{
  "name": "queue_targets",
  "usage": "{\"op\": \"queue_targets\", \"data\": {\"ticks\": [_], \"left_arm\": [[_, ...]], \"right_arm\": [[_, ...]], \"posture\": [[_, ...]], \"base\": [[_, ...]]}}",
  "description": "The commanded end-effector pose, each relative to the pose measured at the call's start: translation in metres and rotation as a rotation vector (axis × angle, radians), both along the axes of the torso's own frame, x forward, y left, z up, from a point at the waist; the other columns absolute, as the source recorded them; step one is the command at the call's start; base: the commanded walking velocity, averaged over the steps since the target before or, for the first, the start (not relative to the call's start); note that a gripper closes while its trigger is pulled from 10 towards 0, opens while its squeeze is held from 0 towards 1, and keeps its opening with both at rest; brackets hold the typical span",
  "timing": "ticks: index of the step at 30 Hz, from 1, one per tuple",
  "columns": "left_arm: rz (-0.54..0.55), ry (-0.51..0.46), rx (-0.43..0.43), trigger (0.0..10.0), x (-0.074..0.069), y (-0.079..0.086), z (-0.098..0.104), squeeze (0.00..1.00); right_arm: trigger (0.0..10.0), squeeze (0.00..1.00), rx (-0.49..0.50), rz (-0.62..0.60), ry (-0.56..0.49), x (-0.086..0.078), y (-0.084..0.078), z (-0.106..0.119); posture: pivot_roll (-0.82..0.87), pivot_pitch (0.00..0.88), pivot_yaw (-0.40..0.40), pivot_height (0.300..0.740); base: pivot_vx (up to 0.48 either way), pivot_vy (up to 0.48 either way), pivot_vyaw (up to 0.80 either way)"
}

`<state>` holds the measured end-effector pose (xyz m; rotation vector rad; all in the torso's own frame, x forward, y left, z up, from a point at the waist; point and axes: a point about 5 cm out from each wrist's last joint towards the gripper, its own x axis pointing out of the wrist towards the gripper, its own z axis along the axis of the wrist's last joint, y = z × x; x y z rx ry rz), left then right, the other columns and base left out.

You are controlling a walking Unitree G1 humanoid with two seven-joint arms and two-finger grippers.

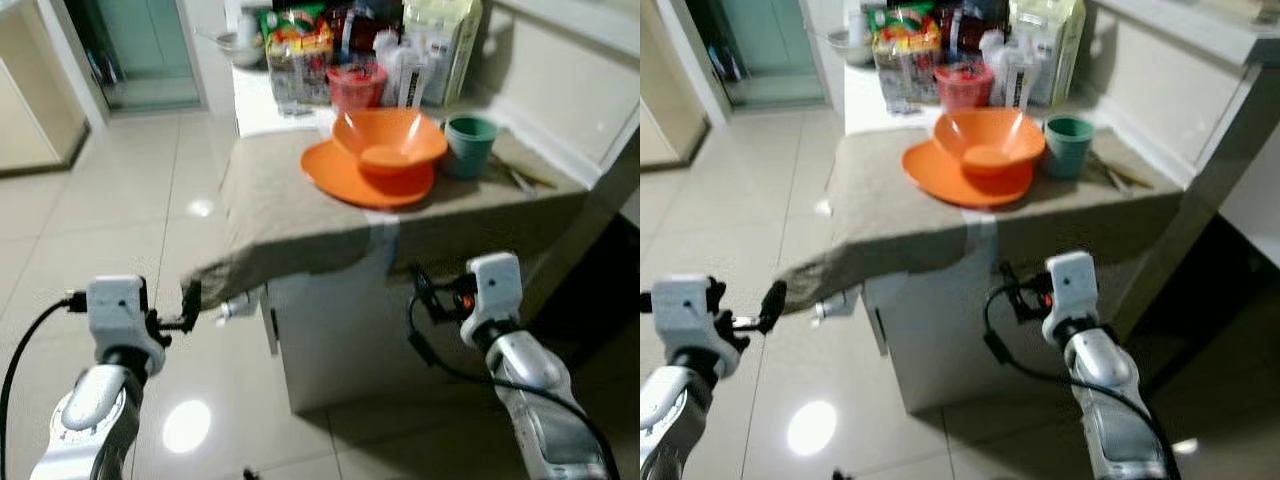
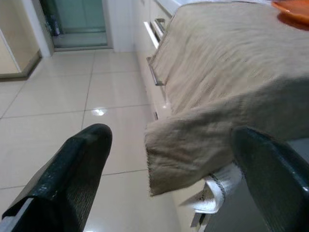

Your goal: Setting the table

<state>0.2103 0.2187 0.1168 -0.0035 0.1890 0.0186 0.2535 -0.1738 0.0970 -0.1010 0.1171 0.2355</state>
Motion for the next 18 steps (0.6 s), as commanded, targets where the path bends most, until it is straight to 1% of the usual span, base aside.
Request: {"op": "queue_targets", "data": {"ticks": [1,4,5,7,14,18], "left_arm": [[-0.033,-0.032,0.014,10.0,-0.002,-0.002,0.006,0.0],[-0.033,-0.031,0.013,10.0,-0.001,-0.003,0.004,0.0],[-0.046,-0.048,0.019,10.0,0.002,-0.007,0.005,0.0],[-0.057,-0.06,0.025,10.0,0.005,-0.011,0.007,0.0],[-0.056,-0.079,0.028,10.0,0.012,-0.011,0.009,0.0],[-0.054,-0.106,0.023,10.0,0.016,-0.013,0.013,0.0]], "right_arm": [[10.0,0.0,-0.014,0.005,-0.001,-0.005,0.0,0.002],[10.0,0.0,-0.012,0.006,0.001,-0.005,0.001,0.001],[10.0,0.0,-0.01,0.017,-0.011,-0.003,0.004,0.004],[10.0,0.0,-0.005,0.023,-0.02,0.0,0.006,0.006],[10.0,0.0,-0.023,0.022,-0.035,0.006,0.005,0.01],[10.0,0.0,-0.034,0.027,-0.043,0.01,0.007,0.012]], "posture": [[-0.1,0.0,0.051,0.74],[-0.11,0.0,0.052,0.74],[-0.11,0.0,0.05,0.74],[-0.11,0.0,0.048,0.74],[-0.11,0.0,0.044,0.74],[-0.1,0.0,0.046,0.74]], "base": [[0.0,0.0,0.0],[0.0,0.0,0.0],[0.0,0.0,-0.79],[0.0,0.0,-0.78],[0.0,0.0,-0.78],[0.0,0.0,0.0]]}}
